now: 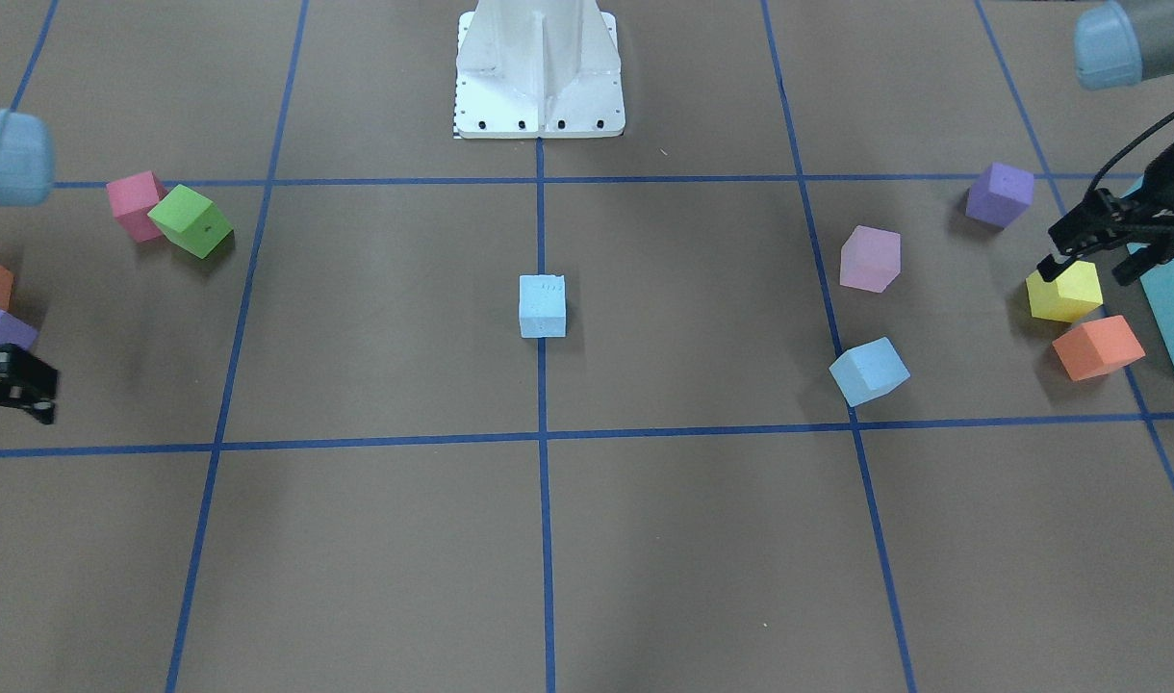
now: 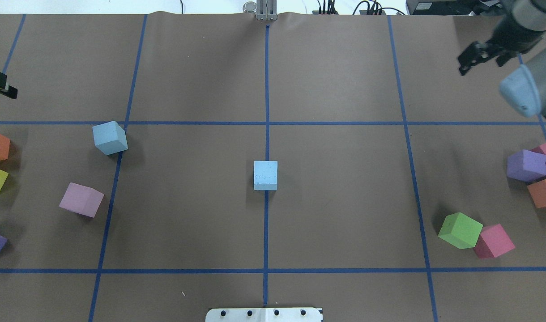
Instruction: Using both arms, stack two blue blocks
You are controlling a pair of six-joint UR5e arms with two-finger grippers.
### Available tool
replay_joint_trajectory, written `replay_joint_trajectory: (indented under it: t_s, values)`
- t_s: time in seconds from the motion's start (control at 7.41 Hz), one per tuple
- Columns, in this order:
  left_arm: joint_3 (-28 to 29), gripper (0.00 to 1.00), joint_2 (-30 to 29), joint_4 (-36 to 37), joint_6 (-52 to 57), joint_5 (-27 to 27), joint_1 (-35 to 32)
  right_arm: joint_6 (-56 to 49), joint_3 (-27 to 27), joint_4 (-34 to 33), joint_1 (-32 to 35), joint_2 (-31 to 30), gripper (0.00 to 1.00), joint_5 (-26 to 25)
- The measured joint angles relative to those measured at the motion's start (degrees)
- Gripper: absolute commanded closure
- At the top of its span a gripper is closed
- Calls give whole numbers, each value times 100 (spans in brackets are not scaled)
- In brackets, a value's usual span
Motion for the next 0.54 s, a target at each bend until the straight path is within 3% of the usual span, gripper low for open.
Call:
replay_joint_trajectory:
  t_s: [0.27,0.54]
  values:
    - [-30,1,-184,-8,-1313,422,690,-1069,-5,22,727,-768,0,122]
    - [239,2,-536,-38,-2202,1025,1409,-1249,3,54,917,-1080,0,140]
